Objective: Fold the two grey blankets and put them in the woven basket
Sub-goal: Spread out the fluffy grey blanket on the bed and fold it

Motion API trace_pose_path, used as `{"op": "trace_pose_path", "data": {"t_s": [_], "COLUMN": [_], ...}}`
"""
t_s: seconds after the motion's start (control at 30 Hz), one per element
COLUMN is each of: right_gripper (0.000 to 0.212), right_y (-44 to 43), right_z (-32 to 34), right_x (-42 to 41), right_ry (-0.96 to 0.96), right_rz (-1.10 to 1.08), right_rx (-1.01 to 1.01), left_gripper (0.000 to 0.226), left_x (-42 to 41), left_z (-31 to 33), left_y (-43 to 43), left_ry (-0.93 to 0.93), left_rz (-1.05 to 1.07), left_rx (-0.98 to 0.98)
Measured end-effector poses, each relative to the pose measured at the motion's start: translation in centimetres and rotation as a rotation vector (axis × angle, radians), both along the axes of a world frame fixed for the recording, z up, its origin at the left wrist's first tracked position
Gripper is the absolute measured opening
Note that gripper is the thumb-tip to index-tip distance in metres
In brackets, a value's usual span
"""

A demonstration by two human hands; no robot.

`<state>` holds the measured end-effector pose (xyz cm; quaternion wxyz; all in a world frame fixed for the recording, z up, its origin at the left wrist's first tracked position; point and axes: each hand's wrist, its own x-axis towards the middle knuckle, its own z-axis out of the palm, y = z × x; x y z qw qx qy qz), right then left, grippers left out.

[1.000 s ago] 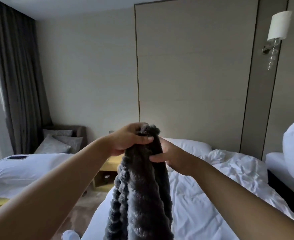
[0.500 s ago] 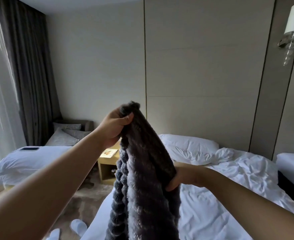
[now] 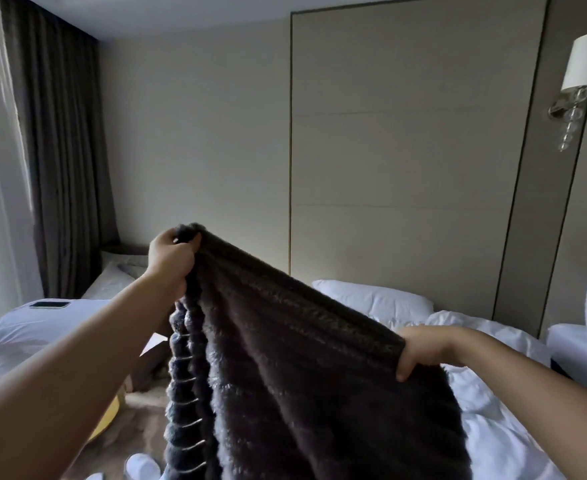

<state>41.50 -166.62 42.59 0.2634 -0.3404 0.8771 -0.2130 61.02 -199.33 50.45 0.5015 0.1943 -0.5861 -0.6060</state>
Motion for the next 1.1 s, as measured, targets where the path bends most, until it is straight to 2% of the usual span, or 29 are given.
{"op": "trace_pose_path", "data": {"t_s": [0.07,0.13,0.17,0.27,0.3,0.33,0.37,0.43,0.47,0.53,0.6,0.63,0.7,0.83,0.9,0.93,0.97,1.0,1.1], "right_gripper": [0.018,0.018,0.015,0.015,0.01,0.01,0.012,0.017,0.021,0.018,0.022,0.028,0.04,0.052,0.033,0.021,0.023,0.025,0.013], "right_y": [-0.2,-1.4,-2.1,-4.6,-5.3,-5.6,-5.7,-4.7,-3.7,-1.2,1.2,2.2,4.0,7.9,10.6,12.1,13.7,15.5,19.0], "right_z": [0.0,0.4,0.8,1.9,2.1,2.2,2.3,2.0,1.5,0.0,-2.2,-3.6,-6.2,-10.9,-12.8,-13.7,-14.7,-15.9,-17.3], "right_x": [-0.2,0.4,1.0,3.7,4.5,5.2,5.7,5.8,5.6,5.0,4.4,4.1,3.9,3.4,3.2,3.6,3.9,4.2,4.6], "right_ry": [0.252,0.469,0.537,0.635,0.657,0.673,0.677,0.619,0.531,0.223,-0.082,-0.159,-0.238,-0.268,-0.281,-0.348,-0.407,-0.398,-0.203], "right_rz": [-0.115,-0.184,-0.183,-0.067,-0.012,0.028,0.044,0.008,-0.022,-0.04,-0.015,-0.001,0.015,-0.08,-0.094,-0.093,-0.114,-0.185,-0.615], "right_rx": [0.012,-0.094,-0.185,-0.374,-0.387,-0.396,-0.409,-0.42,-0.392,-0.326,-0.23,-0.148,0.023,0.356,0.594,0.695,0.741,0.687,0.291], "left_gripper": [0.01,0.014,0.026,0.084,0.099,0.104,0.095,0.047,0.027,0.009,0.015,0.02,0.025,0.027,0.025,0.024,0.025,0.026,0.029], "left_x": [-0.4,-1.3,-1.9,-3.9,-4.7,-5.6,-6.3,-7.3,-7.4,-7.6,-7.8,-8.0,-8.6,-9.9,-10.4,-10.7,-10.9,-11.0,-11.1], "left_z": [-0.2,-0.7,-1.0,-2.4,-3.1,-3.9,-4.5,-5.2,-5.5,-6.2,-7.4,-8.0,-9.0,-10.8,-11.5,-11.8,-12.1,-12.6,-14.2], "left_y": [1.1,3.2,4.6,9.9,11.6,13.1,14.1,15.0,15.1,14.9,15.1,15.2,15.2,15.2,15.2,15.0,14.6,14.3,13.7], "left_ry": [-0.047,-0.162,-0.264,-0.623,-0.733,-0.821,-0.876,-0.936,-0.948,-0.881,-0.732,-0.649,-0.545,-0.541,-0.54,-0.536,-0.538,-0.545,-0.63], "left_rz": [-0.087,-0.152,-0.168,-0.353,-0.408,-0.436,-0.439,-0.392,-0.368,-0.327,-0.285,-0.271,-0.277,-0.297,-0.298,-0.282,-0.268,-0.265,-0.374], "left_rx": [-0.049,-0.183,-0.325,-0.836,-0.97,-1.065,-1.13,-1.261,-1.32,-1.353,-1.332,-1.317,-1.282,-1.33,-1.302,-1.255,-1.204,-1.165,-1.159]}}
